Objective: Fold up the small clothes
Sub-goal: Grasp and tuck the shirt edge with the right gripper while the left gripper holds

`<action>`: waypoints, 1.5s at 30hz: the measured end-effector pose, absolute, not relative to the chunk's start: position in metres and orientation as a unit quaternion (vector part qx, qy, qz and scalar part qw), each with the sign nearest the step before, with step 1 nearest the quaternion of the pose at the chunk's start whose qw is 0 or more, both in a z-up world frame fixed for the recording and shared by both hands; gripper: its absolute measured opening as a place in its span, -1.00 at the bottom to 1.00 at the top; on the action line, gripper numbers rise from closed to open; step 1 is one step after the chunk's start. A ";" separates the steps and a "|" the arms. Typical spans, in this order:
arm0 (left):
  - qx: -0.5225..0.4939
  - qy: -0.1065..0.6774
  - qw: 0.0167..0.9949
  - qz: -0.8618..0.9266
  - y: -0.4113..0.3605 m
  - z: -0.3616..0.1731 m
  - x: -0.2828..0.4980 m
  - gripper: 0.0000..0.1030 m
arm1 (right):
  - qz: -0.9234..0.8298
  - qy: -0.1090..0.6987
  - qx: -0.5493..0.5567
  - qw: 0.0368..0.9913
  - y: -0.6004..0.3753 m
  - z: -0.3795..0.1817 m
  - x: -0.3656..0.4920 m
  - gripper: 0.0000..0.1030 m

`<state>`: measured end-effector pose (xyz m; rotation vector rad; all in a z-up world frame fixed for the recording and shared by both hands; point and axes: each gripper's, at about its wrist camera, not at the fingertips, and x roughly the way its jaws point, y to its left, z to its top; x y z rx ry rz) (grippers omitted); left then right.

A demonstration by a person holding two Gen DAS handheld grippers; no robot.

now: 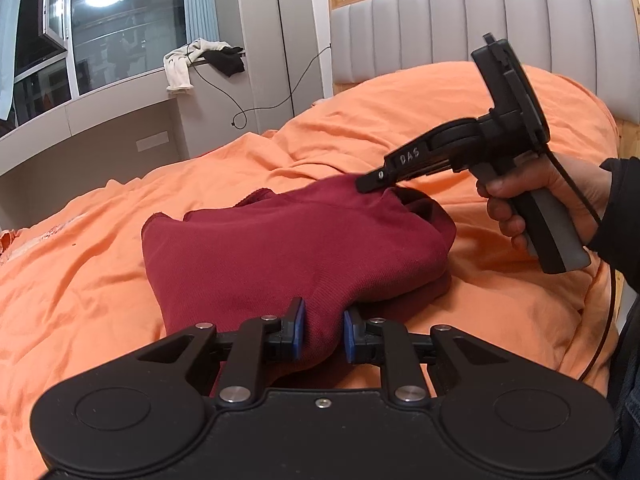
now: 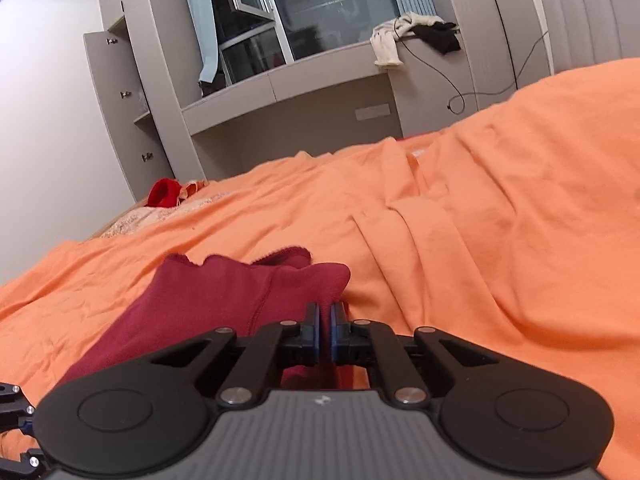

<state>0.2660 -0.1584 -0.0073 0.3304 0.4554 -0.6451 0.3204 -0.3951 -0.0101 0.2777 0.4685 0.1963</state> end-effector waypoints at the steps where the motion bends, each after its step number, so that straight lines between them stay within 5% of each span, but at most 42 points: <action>1: 0.162 0.221 0.910 -0.312 -0.159 -0.008 0.266 -0.59 | 0.096 0.240 0.135 0.957 -0.394 -0.013 0.323 -0.89; 28: 0.155 0.222 0.911 -0.312 -0.160 -0.007 0.267 -0.56 | 0.082 0.269 0.128 0.951 -0.386 -0.029 0.330 -0.80; 45: 0.125 0.220 0.911 -0.325 -0.156 -0.003 0.265 -0.15 | 0.078 0.270 0.128 0.951 -0.386 -0.030 0.330 -0.71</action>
